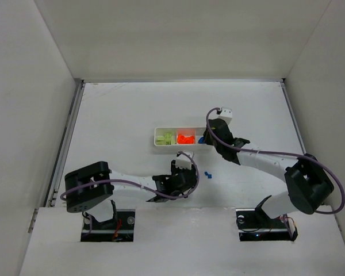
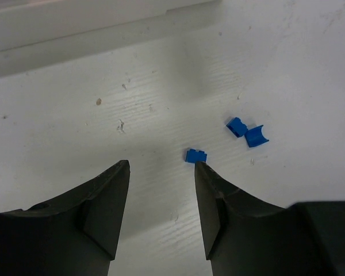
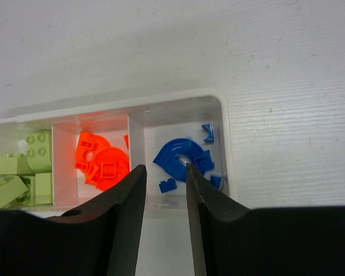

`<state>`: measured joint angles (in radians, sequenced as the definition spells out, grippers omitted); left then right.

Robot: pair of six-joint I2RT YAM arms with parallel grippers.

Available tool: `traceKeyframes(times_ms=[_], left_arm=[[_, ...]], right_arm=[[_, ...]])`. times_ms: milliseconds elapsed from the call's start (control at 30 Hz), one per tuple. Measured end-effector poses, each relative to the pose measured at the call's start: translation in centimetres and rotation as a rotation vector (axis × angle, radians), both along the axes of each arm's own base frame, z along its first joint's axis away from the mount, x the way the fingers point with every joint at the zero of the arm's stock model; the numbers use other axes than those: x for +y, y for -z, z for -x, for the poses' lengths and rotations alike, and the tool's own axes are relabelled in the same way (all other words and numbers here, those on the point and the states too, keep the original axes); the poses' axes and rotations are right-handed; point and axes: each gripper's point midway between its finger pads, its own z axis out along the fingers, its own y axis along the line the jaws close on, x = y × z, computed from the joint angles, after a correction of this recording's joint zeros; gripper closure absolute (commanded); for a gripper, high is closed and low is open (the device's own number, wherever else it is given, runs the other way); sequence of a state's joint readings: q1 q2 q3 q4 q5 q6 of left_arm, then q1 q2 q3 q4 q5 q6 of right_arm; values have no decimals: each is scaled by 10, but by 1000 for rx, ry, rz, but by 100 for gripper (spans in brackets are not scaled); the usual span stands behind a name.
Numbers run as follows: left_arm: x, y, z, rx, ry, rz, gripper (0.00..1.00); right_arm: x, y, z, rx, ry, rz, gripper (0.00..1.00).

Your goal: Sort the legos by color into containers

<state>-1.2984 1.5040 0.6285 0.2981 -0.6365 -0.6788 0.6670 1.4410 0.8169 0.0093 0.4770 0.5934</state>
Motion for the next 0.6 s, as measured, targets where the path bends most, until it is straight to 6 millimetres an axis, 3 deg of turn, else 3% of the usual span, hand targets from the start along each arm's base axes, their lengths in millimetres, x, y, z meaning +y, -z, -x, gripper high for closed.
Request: traceKeyframes(times_ms=[267,433,600], left_arm=[[-7,26,11,13,37,-63,52],[-15,31,9,12,39,-64,52],[-27,31,6,8,41,-49,54]], right_arm=[[-3,-12,5,-29,-3,-20,60],[-15,-26,38,-89,-8,-81,60],[-17,-13,66,-80,-33,-99,61]])
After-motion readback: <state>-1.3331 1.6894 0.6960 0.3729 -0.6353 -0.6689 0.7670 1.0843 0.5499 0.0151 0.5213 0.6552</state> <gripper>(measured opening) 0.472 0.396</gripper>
